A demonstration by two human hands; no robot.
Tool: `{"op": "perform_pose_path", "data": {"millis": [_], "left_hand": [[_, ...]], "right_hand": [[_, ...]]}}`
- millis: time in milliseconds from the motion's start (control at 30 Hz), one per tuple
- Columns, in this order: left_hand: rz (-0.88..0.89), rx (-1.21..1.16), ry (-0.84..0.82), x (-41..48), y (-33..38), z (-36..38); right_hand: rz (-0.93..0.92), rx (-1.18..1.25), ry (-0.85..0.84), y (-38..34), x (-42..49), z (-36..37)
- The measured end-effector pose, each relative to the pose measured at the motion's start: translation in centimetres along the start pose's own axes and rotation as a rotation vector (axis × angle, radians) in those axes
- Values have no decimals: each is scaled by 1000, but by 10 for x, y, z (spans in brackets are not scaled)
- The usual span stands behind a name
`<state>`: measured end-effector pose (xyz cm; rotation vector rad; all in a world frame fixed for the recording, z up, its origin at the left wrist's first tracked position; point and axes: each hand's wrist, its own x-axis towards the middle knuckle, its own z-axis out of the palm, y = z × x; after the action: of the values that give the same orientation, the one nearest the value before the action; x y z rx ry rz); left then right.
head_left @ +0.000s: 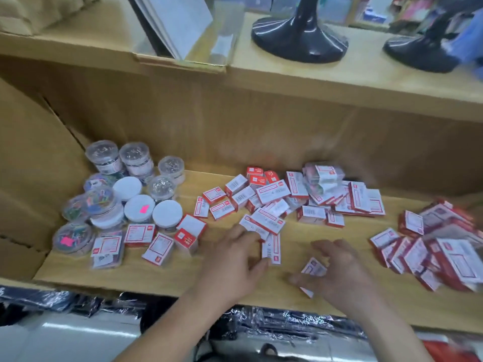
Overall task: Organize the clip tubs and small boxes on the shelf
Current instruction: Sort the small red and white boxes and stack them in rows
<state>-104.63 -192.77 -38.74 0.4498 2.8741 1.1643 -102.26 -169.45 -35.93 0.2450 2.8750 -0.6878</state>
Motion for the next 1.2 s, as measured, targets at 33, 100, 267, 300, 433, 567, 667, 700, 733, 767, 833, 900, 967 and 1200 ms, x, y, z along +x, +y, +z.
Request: {"op": "perform_pose_path", "data": {"millis": [33, 100, 267, 300, 433, 567, 667, 700, 733, 767, 833, 900, 967, 1200], "left_hand": [[-26, 3, 8, 0, 1, 9], [-93, 41, 43, 4, 8, 21], [-214, 189, -19, 25, 32, 37], [-207, 195, -18, 25, 32, 40], [-105, 190, 0, 10, 12, 42], [-39, 305, 81, -15, 1, 31], [-16, 264, 96, -39, -8, 21], [-3, 254, 112, -45, -12, 17], [8, 249, 135, -50, -17, 13], [15, 247, 164, -53, -20, 9], [-3, 240, 219, -60, -23, 1], [-48, 223, 251, -66, -25, -5], [-85, 183, 262, -73, -29, -7], [-79, 213, 229, -68, -33, -2]], "right_hand": [[11, -19, -50, 4, -5, 4], [-20, -22, -34, 12, -10, 18], [-104, 53, 142, 21, -9, 32], [-112, 66, 158, 21, -9, 29], [-132, 106, 198, 18, -3, 21], [-202, 124, 164, 5, 2, 25], [-281, 136, 106, -9, 3, 32], [-310, 123, 80, -14, 4, 36], [-321, 107, 48, -19, 5, 38], [-325, 100, 25, -23, 5, 42], [-318, 109, 22, -31, 7, 48], [-320, 98, 30, -38, 8, 52], [-312, 58, 9, -41, 10, 54], [-286, 20, -23, -38, 9, 51]]}}
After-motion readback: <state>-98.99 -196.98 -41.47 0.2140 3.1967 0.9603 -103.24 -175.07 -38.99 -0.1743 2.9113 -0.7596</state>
